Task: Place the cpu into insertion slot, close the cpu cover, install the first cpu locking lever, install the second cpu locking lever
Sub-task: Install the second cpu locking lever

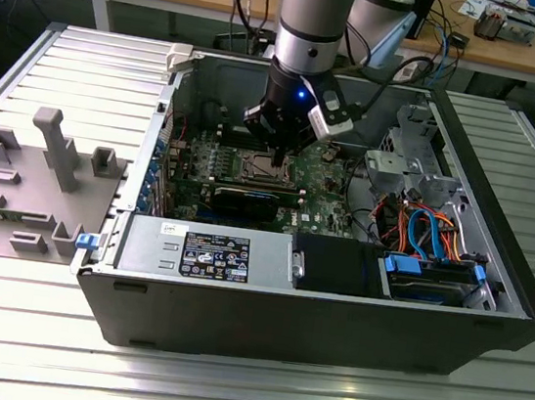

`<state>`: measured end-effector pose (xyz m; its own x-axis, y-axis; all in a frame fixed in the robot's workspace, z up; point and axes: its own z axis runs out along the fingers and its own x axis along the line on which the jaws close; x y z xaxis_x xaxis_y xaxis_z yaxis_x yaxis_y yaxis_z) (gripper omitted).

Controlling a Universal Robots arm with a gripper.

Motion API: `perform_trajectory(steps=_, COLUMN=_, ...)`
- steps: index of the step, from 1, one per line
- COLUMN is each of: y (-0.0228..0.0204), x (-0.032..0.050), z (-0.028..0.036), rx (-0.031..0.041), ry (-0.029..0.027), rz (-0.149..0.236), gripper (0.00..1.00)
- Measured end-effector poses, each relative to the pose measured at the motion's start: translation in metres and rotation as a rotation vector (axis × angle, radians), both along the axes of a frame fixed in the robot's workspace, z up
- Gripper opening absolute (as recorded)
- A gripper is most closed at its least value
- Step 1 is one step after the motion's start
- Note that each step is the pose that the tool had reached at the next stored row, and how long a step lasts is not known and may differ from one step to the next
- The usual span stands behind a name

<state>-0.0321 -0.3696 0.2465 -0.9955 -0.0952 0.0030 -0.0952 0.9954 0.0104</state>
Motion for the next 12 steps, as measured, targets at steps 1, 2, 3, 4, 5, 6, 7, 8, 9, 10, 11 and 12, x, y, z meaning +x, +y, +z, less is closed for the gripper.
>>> perform_trajectory(steps=1, y=-0.0013, x=0.0000, z=0.0000, rx=0.0034, ry=0.0000, rz=0.000, gripper=0.11)
perform_trajectory(steps=2, y=-0.0027, x=-0.0001, z=-0.0001, rx=0.0074, ry=0.0000, rz=0.000, gripper=0.11)
perform_trajectory(steps=3, y=-0.0059, x=-0.0001, z=-0.0002, rx=0.0185, ry=0.0000, rz=0.000, gripper=0.11)
perform_trajectory(steps=4, y=-0.0079, x=-0.0002, z=-0.0003, rx=0.0268, ry=0.0000, rz=0.000, gripper=0.11)
perform_trajectory(steps=5, y=-0.0097, x=-0.0002, z=-0.0004, rx=0.0350, ry=0.0000, rz=0.000, gripper=0.11)
perform_trajectory(steps=6, y=-0.0115, x=-0.0002, z=-0.0004, rx=0.0434, ry=0.0000, rz=0.000, gripper=0.11)
perform_trajectory(steps=7, y=-0.0137, x=-0.0002, z=-0.0005, rx=0.0525, ry=0.0000, rz=0.000, gripper=0.11)
perform_trajectory(steps=8, y=-0.0174, x=-0.0001, z=-0.0007, rx=0.0696, ry=0.0000, rz=0.000, gripper=0.11)
perform_trajectory(steps=9, y=-0.0196, x=-0.0001, z=-0.0008, rx=0.0791, ry=0.0000, rz=0.000, gripper=0.11)
perform_trajectory(steps=10, y=-0.0219, x=-0.0002, z=-0.0009, rx=0.0856, ry=0.0000, rz=0.000, gripper=0.11)
perform_trajectory(steps=11, y=-0.0278, x=-0.0002, z=-0.0013, rx=0.0939, ry=0.0000, rz=0.000, gripper=0.11)
perform_trajectory(steps=12, y=-0.0309, x=-0.0002, z=-0.0016, rx=0.0977, ry=0.0000, rz=0.000, gripper=0.11)
